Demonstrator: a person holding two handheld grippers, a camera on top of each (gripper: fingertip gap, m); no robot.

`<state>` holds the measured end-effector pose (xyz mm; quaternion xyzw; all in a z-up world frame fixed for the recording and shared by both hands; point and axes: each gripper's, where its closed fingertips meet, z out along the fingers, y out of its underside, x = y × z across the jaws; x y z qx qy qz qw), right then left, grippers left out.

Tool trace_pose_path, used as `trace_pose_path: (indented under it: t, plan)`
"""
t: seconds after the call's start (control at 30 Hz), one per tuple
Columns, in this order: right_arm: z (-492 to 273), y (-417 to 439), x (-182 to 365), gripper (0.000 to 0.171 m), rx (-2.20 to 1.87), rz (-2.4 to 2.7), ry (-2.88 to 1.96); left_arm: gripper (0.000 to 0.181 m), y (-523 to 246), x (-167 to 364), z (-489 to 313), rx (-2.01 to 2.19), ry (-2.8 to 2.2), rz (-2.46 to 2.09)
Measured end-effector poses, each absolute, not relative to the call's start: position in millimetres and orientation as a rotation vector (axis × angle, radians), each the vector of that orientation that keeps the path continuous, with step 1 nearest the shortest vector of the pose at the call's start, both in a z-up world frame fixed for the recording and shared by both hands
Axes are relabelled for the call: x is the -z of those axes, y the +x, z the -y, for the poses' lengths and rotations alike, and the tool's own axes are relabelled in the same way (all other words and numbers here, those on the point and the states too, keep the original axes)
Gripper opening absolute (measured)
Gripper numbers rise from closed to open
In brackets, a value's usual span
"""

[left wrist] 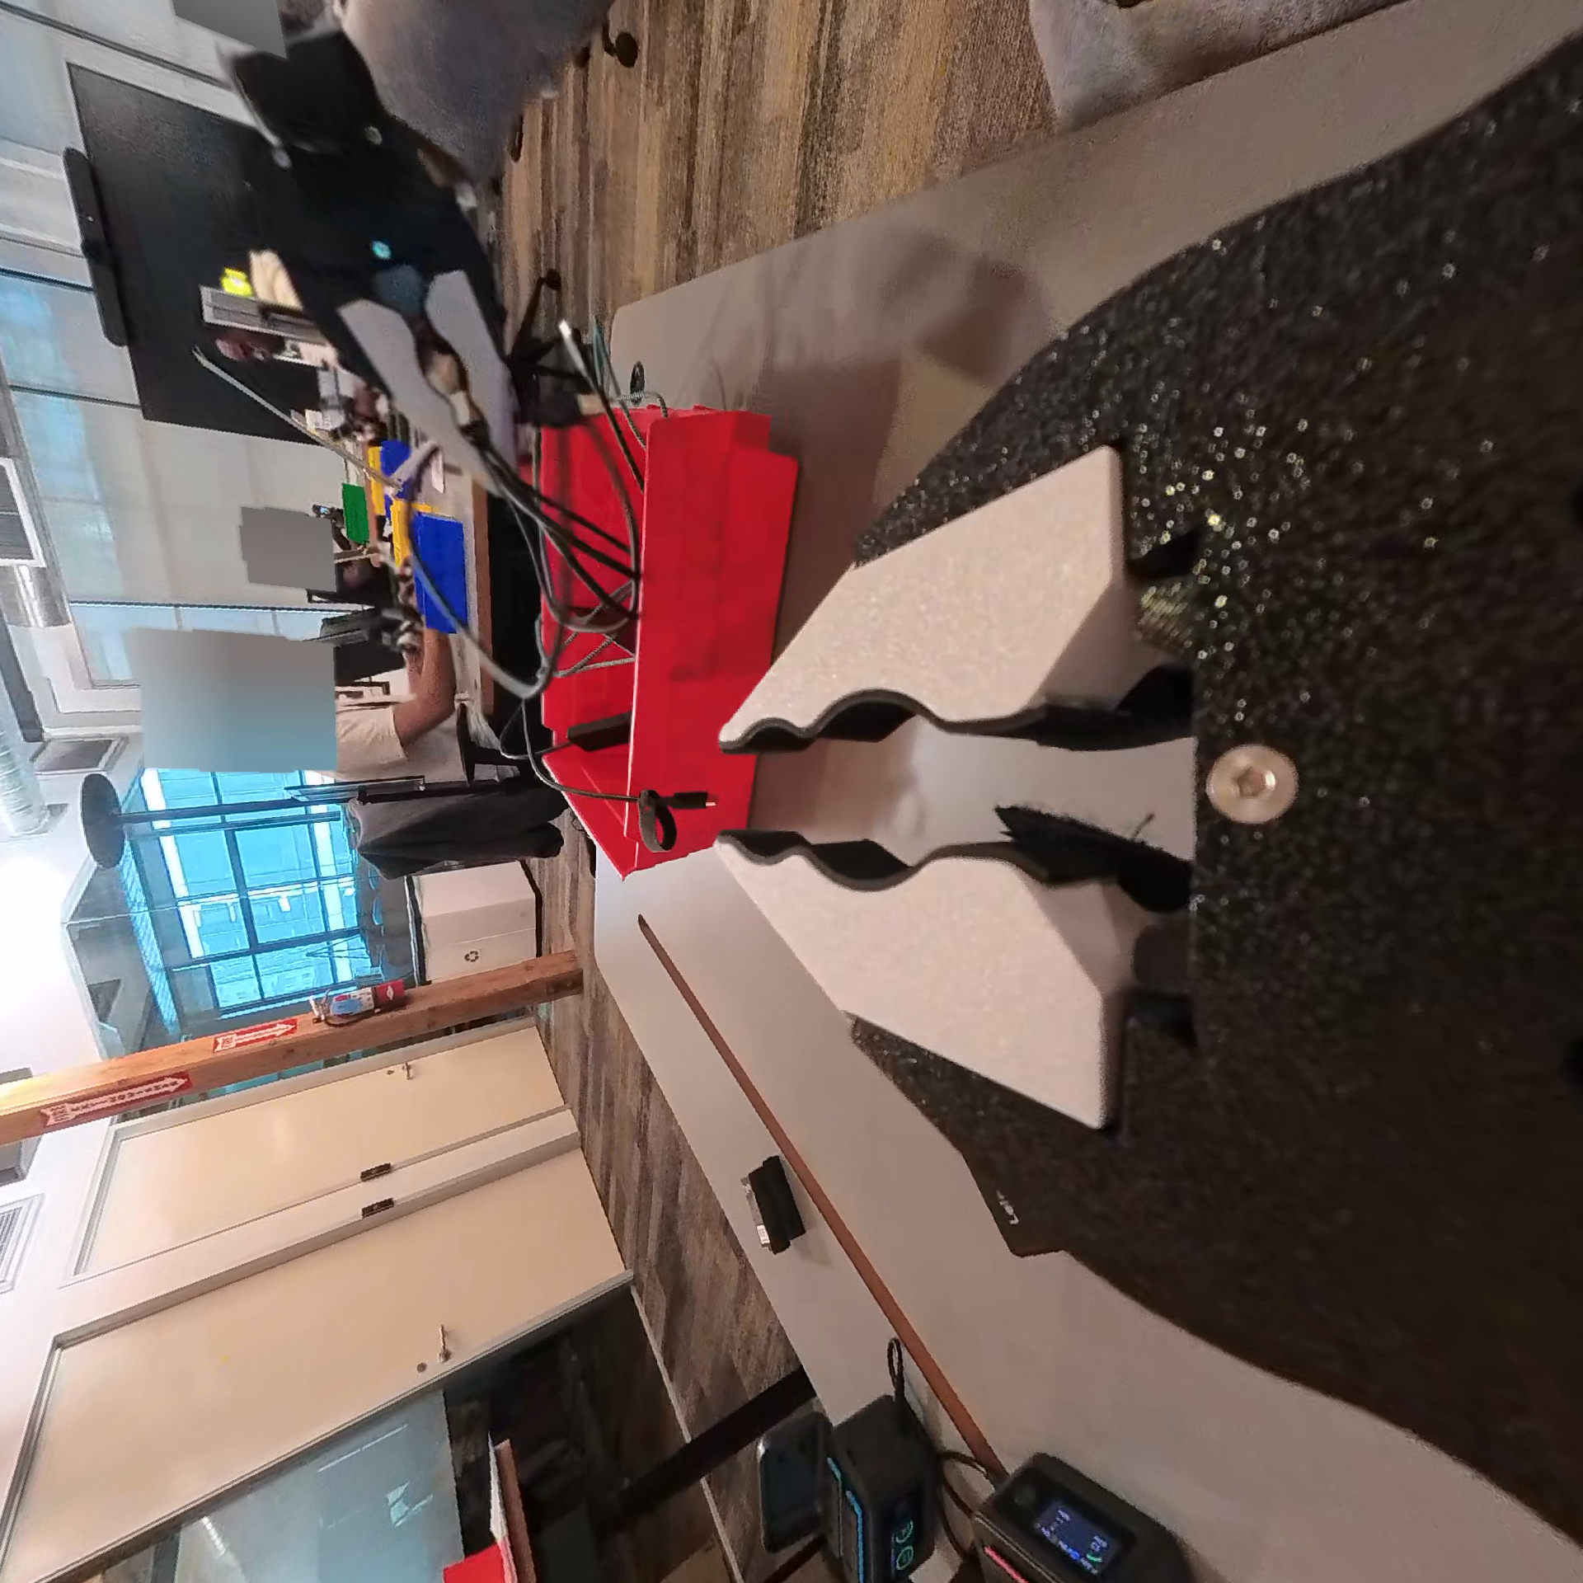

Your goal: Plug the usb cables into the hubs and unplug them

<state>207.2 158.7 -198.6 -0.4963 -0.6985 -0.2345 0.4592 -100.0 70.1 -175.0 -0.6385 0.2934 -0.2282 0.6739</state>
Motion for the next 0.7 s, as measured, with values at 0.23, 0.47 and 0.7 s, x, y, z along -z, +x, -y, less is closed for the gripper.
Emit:
trace_pose_path:
  t: [0.23,0.47,0.7]
  plan:
    - [-159.5,236.8,279.2,0.000,0.166,1.775,-1.817,0.014,-96.8,181.0,-74.3,0.557,-1.464,-0.650]
    - [-167.9,241.3,331.0,0.002,0.005,1.891,-2.185,0.014,-97.4,192.3,-80.1,0.557,-1.511,-0.642]
    - [-152.8,248.7,326.5,0.033,-0.061,1.877,-2.435,0.016,-111.3,210.3,-93.0,0.514,-1.601,-0.587]
